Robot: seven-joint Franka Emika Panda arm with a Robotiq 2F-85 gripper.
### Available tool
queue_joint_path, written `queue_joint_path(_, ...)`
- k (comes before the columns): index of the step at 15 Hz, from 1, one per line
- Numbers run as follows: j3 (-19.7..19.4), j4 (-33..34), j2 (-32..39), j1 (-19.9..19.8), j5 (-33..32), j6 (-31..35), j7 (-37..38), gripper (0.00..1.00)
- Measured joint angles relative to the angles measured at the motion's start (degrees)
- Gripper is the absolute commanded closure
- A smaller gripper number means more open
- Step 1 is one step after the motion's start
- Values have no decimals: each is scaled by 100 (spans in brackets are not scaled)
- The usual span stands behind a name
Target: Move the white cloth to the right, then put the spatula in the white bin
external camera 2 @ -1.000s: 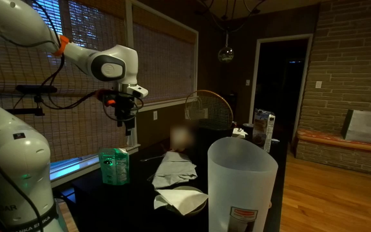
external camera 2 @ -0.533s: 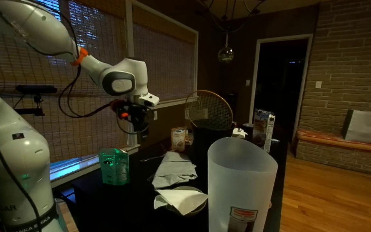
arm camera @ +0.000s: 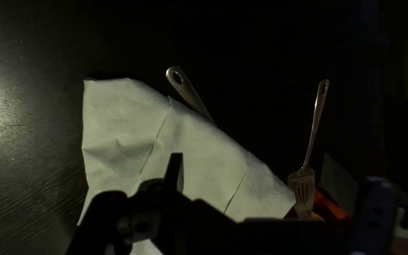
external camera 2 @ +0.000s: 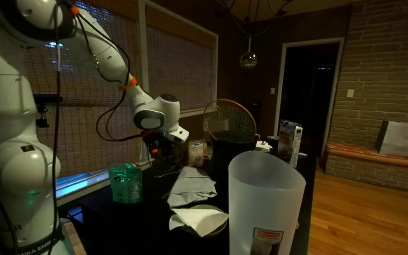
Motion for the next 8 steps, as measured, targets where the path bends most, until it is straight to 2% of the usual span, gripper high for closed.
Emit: queue_joint_path(8, 30, 183, 178, -35, 53, 0, -13, 0)
